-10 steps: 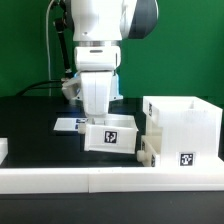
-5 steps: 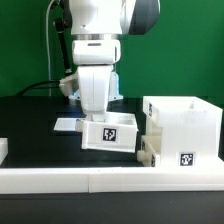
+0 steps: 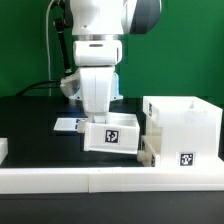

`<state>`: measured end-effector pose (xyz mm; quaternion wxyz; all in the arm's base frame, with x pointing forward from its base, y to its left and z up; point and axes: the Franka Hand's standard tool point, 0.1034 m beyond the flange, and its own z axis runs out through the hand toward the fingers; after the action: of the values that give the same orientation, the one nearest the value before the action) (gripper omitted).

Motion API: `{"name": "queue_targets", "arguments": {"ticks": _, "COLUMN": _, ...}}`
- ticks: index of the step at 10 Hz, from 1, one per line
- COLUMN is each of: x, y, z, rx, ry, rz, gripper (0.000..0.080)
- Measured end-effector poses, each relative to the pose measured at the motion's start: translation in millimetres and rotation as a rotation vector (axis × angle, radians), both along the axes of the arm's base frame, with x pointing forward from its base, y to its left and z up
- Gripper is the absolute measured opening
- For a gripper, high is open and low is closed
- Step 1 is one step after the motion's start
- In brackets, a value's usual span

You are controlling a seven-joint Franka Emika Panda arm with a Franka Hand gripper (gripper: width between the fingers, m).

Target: Assemble drawer

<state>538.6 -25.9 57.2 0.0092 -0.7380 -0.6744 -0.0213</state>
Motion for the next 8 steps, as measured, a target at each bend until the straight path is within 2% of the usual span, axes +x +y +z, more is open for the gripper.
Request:
{"name": "queue_targets", "arguments": {"ticks": 2, "x": 6.5, "y": 6.7, "z": 4.8, "rx": -0.007, "ry": 0.003, "rz": 0.024, "gripper": 0.0042}}
{"name": "queue_targets", "arguments": {"ticks": 8, "x": 4.1, "y": 5.0, "z": 2.6, "rx": -0.004, "ry": 0.006, "rz": 0.042, "gripper": 0.0042}}
